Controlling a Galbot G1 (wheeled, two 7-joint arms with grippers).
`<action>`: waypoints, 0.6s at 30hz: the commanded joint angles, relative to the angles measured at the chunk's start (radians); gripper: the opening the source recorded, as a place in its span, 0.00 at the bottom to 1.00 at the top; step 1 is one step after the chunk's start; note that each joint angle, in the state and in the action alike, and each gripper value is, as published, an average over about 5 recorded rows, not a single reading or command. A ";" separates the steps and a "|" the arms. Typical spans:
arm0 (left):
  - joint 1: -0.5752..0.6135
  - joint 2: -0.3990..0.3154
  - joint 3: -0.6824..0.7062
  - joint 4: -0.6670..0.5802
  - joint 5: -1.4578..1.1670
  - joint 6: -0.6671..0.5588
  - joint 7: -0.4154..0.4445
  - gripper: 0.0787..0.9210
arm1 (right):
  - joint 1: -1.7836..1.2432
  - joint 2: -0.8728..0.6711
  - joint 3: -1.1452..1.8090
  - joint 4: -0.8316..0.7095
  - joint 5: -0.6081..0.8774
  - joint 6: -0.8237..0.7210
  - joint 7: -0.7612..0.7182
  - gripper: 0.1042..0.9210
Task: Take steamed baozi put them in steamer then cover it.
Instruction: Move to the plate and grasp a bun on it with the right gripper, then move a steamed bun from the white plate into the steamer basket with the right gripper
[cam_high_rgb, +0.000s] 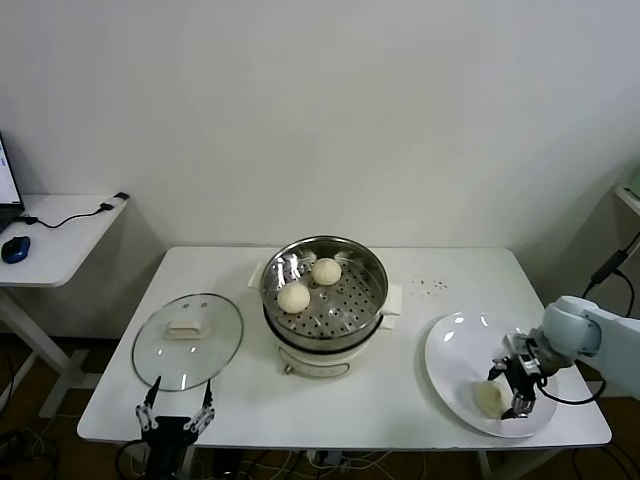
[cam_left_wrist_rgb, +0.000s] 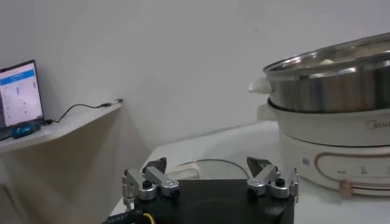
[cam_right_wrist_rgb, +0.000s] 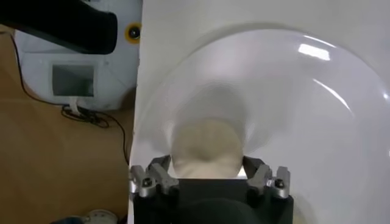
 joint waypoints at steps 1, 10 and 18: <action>0.000 -0.001 0.001 0.000 0.002 0.002 0.000 0.88 | -0.003 0.004 0.002 -0.005 -0.006 0.001 -0.005 0.75; 0.001 0.000 0.007 -0.002 0.015 0.003 0.000 0.88 | 0.271 0.056 -0.173 -0.025 0.019 0.125 -0.054 0.73; 0.001 -0.002 0.007 -0.006 0.016 0.005 0.000 0.88 | 0.729 0.293 -0.406 -0.157 0.015 0.405 -0.160 0.73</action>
